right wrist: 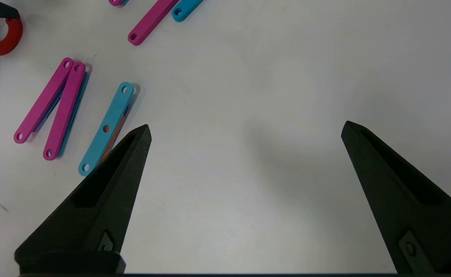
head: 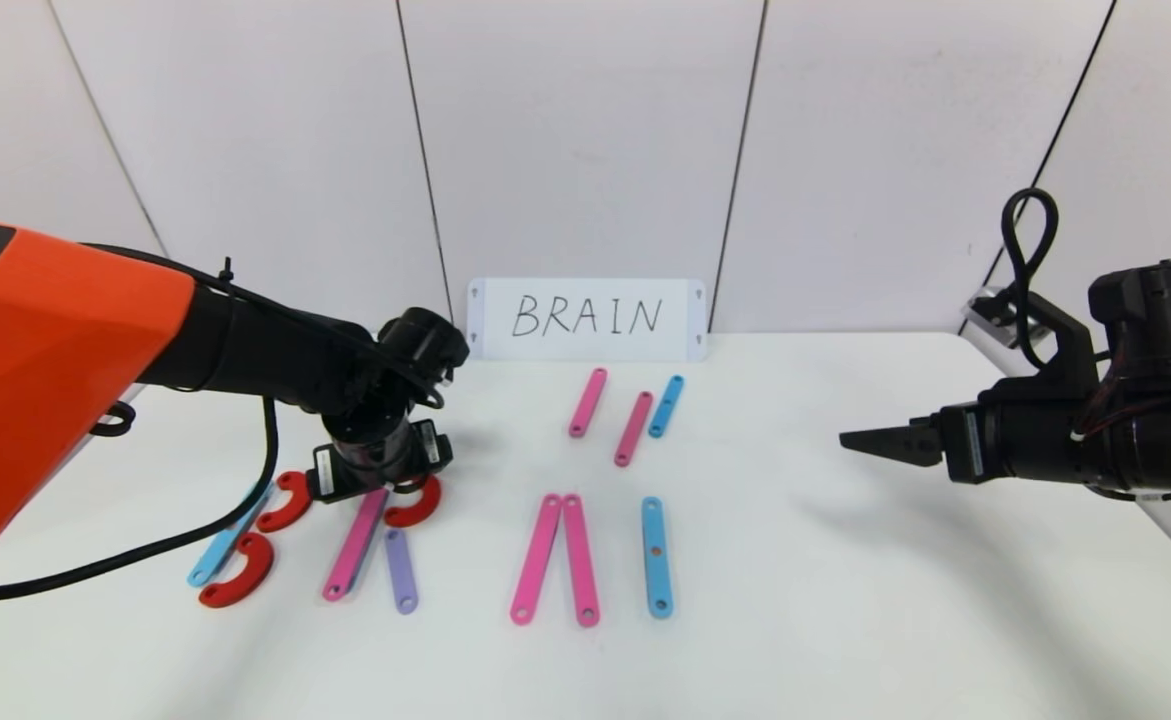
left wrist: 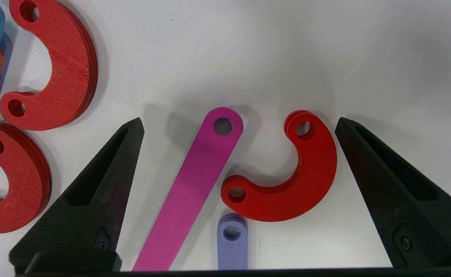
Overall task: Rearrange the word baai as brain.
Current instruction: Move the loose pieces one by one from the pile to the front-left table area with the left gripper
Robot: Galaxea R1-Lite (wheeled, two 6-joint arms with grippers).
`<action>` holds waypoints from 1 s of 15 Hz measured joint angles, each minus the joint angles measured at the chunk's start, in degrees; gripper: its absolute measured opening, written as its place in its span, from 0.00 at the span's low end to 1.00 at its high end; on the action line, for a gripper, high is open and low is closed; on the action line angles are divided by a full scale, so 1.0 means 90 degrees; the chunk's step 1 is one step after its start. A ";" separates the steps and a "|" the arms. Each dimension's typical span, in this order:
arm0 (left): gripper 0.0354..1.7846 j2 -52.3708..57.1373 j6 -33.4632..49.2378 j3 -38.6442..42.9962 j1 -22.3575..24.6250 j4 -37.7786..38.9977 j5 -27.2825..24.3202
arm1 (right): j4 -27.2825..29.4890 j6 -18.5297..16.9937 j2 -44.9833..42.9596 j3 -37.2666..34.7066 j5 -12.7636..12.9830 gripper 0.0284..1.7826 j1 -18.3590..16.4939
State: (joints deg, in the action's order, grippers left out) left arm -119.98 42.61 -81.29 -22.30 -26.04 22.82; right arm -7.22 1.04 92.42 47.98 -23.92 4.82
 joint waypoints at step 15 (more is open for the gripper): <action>0.97 0.0102 -0.0098 0.0004 0.0191 -0.0218 0.0034 | -0.0003 -0.0003 0.0007 0.0009 -0.0003 0.97 0.0000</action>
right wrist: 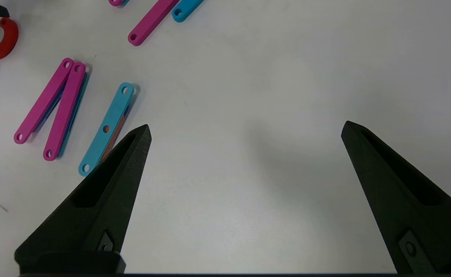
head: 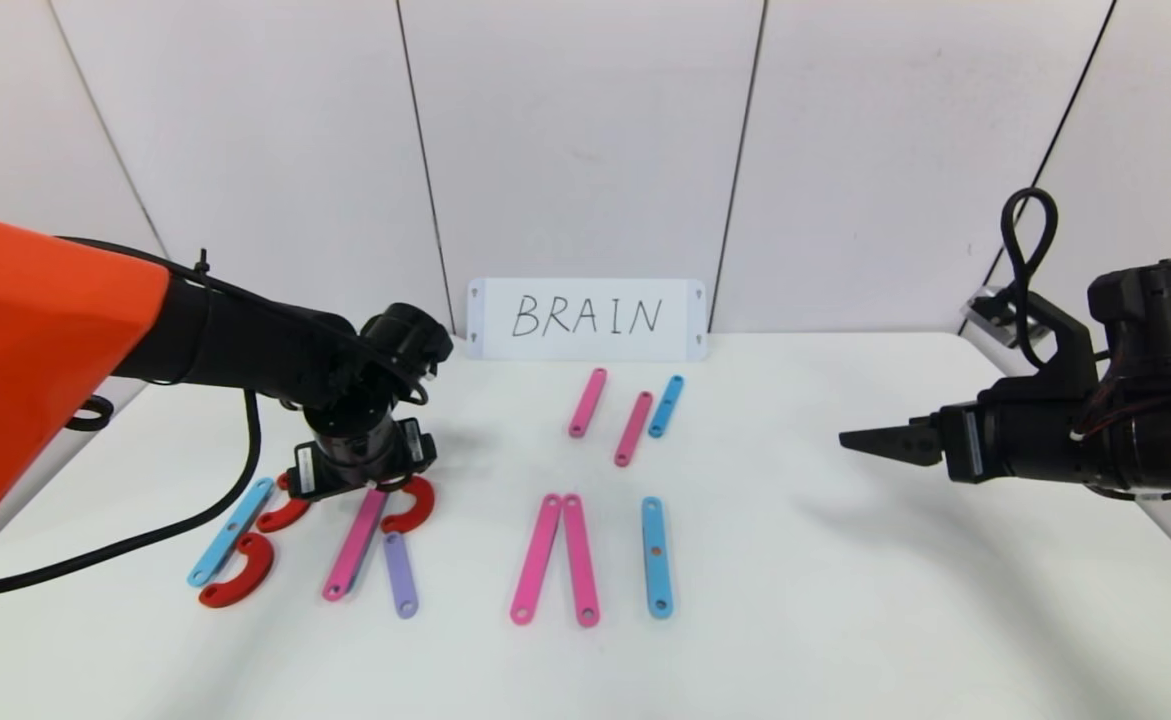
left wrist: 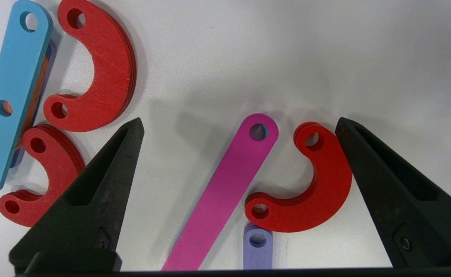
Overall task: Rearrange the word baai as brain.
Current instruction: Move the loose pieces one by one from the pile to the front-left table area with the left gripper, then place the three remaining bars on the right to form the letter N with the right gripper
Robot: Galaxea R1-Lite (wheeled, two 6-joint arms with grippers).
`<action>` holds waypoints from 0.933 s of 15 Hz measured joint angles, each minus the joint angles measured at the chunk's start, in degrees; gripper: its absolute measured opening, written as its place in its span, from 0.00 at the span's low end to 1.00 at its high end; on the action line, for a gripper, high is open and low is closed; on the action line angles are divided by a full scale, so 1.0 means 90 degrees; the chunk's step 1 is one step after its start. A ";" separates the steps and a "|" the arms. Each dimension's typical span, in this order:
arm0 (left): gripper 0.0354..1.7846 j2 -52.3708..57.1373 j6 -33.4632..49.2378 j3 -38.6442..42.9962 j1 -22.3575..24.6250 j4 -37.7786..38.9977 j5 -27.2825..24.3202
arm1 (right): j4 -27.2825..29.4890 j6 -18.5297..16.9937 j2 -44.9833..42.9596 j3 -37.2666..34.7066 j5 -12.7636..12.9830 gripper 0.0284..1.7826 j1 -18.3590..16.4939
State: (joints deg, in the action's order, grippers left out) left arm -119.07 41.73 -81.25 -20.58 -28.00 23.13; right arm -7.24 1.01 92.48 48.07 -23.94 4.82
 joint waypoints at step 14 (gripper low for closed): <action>0.97 0.0952 -0.2760 -0.0485 0.0450 0.0051 -0.1850 | 0.0005 0.0009 -0.0141 -0.0056 -0.0004 0.97 0.0165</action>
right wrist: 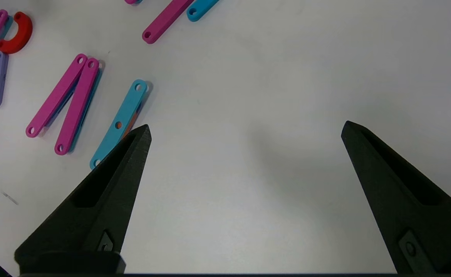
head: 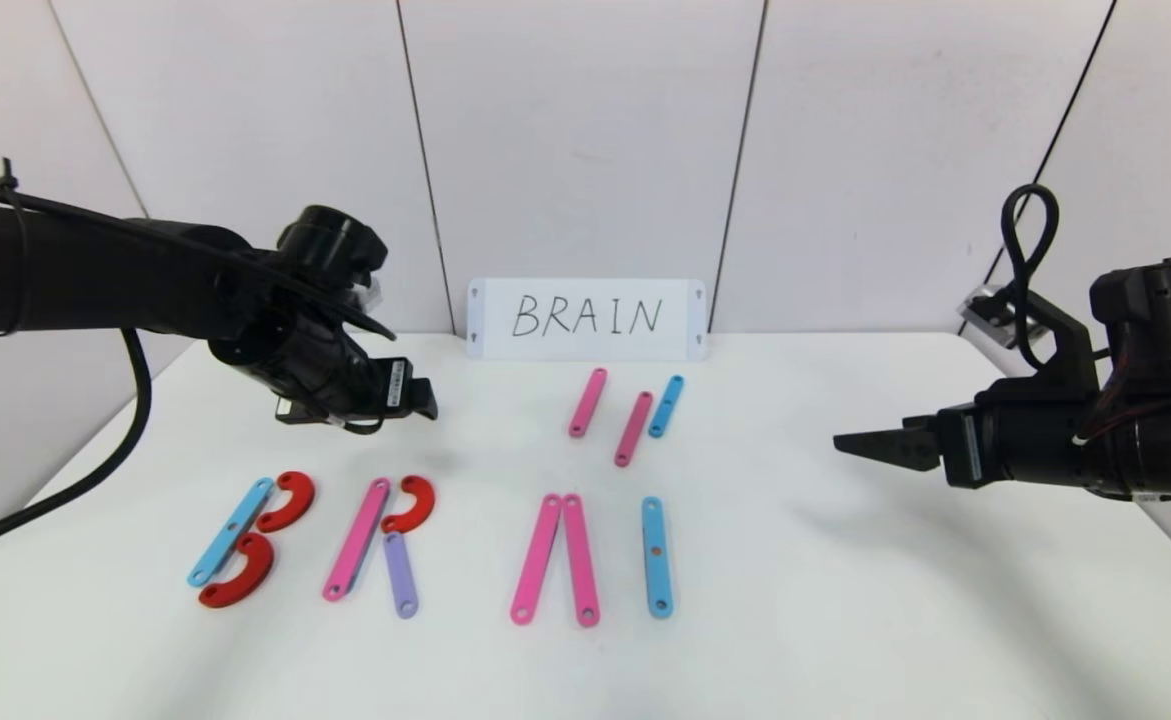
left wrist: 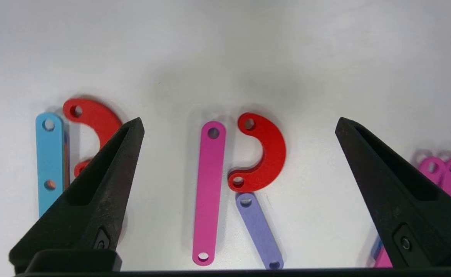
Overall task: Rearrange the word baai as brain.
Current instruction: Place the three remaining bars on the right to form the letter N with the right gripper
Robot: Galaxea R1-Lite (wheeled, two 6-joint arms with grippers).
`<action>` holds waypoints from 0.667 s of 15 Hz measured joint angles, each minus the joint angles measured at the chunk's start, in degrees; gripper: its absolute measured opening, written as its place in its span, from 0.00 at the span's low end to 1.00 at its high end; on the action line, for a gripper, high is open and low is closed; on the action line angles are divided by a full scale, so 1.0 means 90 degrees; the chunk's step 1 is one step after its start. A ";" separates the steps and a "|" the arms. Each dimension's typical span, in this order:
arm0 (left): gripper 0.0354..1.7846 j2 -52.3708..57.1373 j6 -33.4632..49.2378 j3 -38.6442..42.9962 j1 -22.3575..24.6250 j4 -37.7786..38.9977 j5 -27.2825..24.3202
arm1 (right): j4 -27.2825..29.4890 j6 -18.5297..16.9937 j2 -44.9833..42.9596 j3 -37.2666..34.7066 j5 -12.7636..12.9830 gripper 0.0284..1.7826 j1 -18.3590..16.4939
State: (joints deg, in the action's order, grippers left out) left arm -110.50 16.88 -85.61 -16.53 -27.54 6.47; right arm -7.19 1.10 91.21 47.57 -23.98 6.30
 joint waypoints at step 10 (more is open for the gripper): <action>0.97 0.1090 -0.1712 -0.0474 0.0780 -0.0210 -0.1757 | 0.0860 -0.0844 0.0348 0.1586 0.1692 0.97 0.1229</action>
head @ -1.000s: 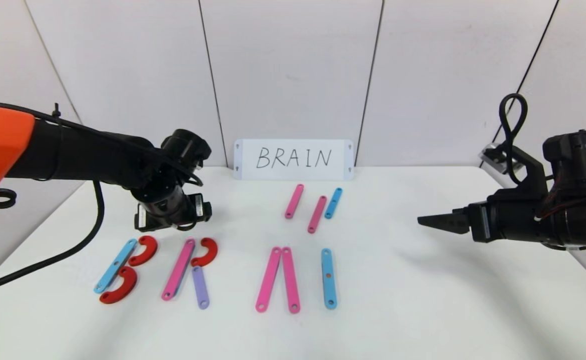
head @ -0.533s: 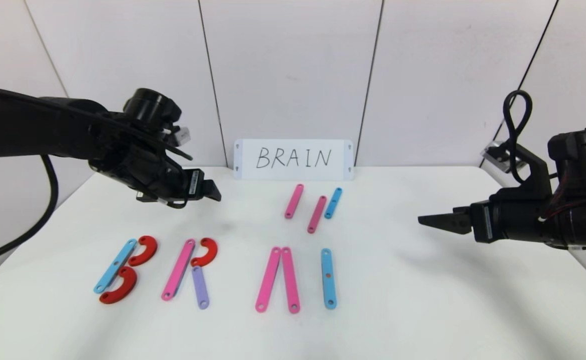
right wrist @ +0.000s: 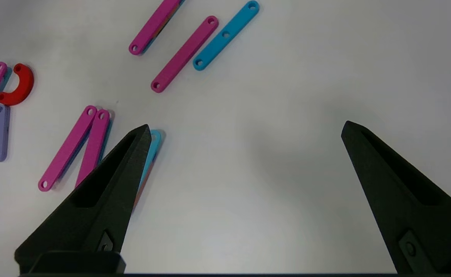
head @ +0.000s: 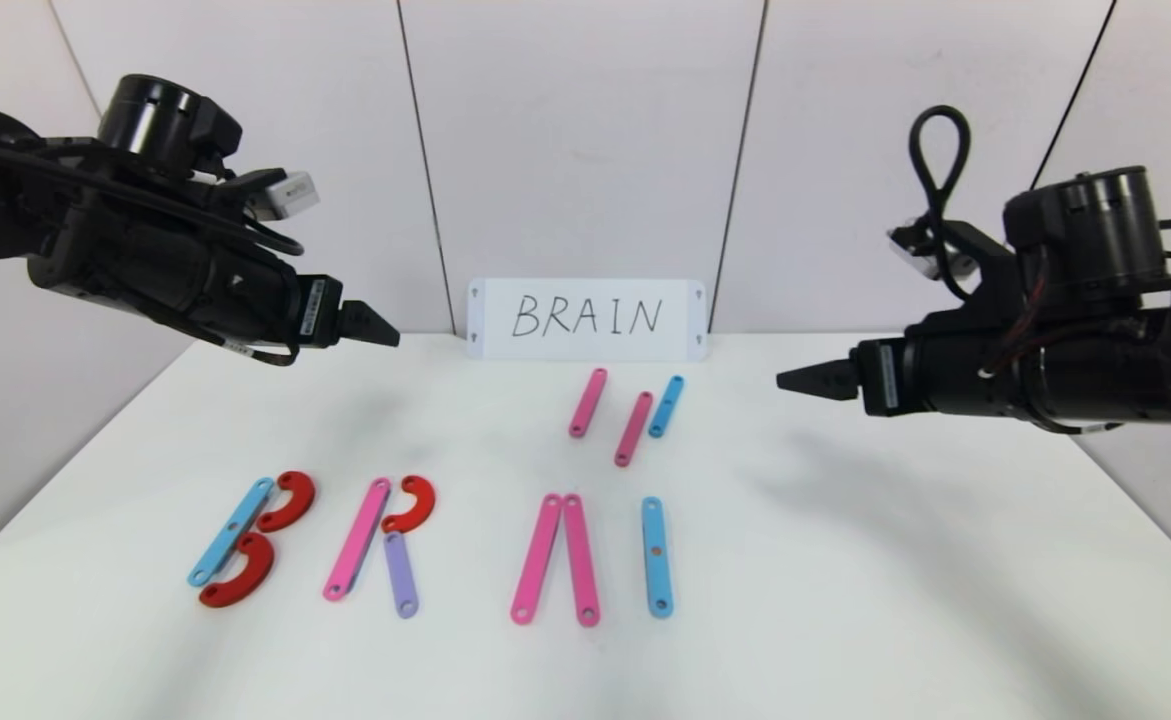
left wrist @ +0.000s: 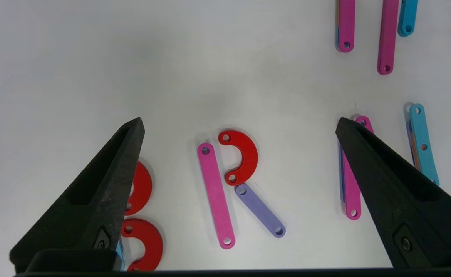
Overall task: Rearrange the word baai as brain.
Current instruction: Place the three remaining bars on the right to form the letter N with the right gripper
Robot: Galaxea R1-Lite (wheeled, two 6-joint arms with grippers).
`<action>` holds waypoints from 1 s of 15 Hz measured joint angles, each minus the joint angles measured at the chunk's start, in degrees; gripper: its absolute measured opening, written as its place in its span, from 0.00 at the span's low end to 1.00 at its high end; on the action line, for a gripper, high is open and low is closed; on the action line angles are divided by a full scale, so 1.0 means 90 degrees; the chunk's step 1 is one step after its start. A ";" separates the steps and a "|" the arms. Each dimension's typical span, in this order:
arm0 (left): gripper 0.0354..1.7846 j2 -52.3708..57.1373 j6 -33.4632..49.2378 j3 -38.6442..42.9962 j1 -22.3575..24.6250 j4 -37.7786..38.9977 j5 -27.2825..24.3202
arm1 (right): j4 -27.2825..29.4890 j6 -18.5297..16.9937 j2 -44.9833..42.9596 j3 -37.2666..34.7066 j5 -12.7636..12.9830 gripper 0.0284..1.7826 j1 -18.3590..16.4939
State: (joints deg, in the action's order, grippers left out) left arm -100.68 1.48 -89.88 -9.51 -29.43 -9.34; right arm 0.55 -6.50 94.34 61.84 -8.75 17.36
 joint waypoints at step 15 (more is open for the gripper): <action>0.97 0.0397 -0.0130 -0.0012 0.0053 0.0073 0.0007 | 0.0027 -0.0451 0.3385 0.3810 0.1340 0.97 0.1648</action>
State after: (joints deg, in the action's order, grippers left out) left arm -97.11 0.30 -89.99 -9.03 -28.77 -9.28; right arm 0.79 -10.56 124.81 96.14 3.30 32.20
